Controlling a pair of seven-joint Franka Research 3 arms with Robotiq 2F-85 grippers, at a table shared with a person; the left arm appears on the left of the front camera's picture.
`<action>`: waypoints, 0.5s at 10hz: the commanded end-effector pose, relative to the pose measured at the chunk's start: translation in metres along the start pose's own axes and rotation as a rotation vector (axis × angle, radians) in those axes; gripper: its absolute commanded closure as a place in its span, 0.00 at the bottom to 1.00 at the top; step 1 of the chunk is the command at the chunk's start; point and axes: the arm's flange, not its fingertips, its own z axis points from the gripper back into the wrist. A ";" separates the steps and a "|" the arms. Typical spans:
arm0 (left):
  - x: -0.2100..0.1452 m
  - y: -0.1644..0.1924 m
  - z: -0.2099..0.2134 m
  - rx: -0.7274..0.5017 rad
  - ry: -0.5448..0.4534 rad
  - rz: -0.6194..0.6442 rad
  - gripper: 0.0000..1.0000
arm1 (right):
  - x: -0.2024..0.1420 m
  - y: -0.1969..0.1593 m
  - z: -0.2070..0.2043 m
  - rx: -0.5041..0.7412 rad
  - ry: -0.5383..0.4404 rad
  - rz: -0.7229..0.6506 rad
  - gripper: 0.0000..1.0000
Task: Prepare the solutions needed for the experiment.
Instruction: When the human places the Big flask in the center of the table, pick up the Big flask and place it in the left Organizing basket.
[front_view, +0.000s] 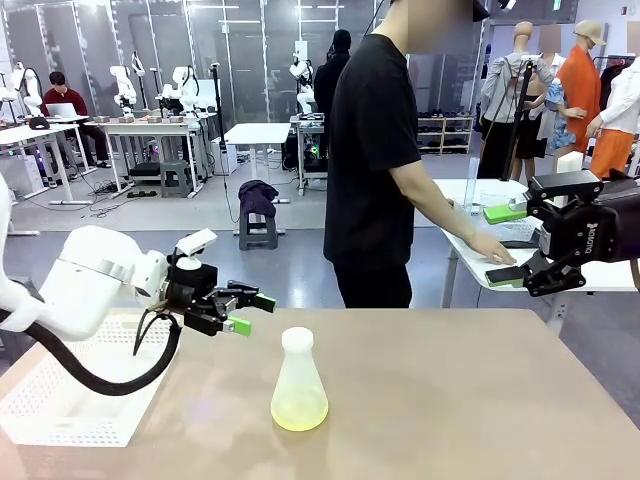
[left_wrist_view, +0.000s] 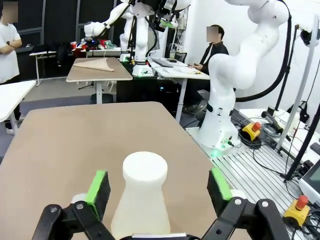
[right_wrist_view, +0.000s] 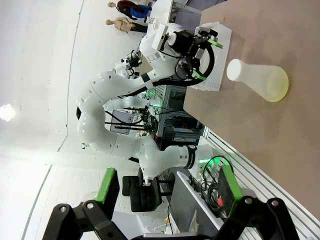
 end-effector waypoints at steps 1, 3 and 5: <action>-0.001 0.014 -0.004 -0.035 -0.002 -0.021 0.00 | 0.001 0.000 -0.001 0.012 -0.002 0.008 0.00; -0.015 0.023 -0.004 -0.047 -0.012 -0.021 0.00 | 0.001 0.000 -0.001 0.012 -0.002 0.008 0.00; -0.028 0.027 -0.006 -0.075 -0.021 -0.008 0.00 | 0.001 0.000 -0.001 0.012 -0.002 0.008 0.00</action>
